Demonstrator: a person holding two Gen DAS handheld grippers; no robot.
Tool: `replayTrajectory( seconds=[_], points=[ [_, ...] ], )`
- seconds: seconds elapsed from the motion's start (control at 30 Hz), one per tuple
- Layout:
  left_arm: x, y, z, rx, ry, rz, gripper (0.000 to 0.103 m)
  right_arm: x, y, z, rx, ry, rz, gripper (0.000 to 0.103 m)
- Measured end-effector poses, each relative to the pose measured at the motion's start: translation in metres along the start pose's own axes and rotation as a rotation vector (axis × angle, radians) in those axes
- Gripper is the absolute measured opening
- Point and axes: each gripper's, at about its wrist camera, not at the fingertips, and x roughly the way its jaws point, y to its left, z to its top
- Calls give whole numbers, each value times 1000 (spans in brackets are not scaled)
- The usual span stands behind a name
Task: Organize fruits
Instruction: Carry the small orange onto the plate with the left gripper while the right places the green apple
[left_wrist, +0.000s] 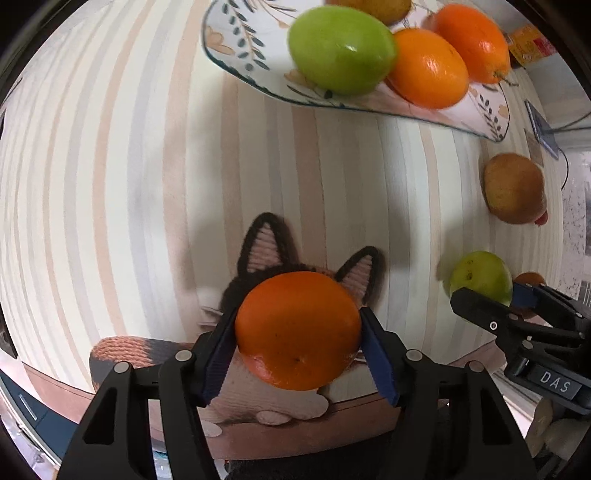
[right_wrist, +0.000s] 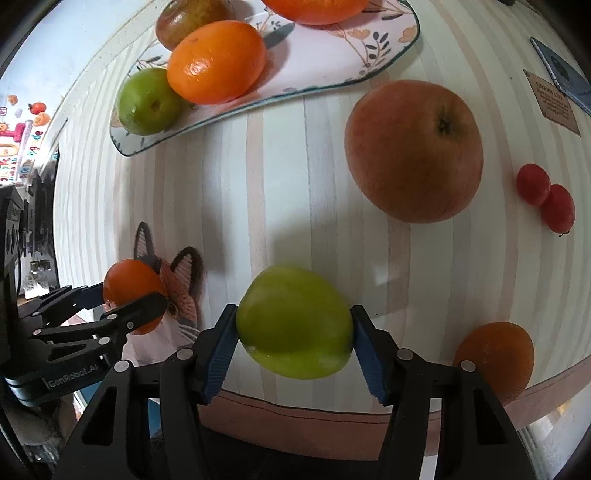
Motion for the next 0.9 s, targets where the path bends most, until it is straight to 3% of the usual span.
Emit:
replayTrajectory(
  seconds=[0.27, 0.4, 0.53, 0.7, 0.9],
  points=[
    [-67, 26, 27, -73, -102, -114, 62, -53, 14, 25, 24, -145, 82, 63],
    [-106, 35, 69, -78, -181, -97, 62, -70, 8, 55, 67, -210, 62, 63],
    [-124, 44, 109, -77, -221, -63, 62, -72, 2, 83, 85, -237, -15, 63],
    [-107, 41, 150, -62, -203, -31, 62, -69, -4, 100, 83, -229, -61, 63],
    [-82, 32, 180, -67, -134, -32, 62, -63, -11, 107, 135, -223, -18, 63]
  ],
)
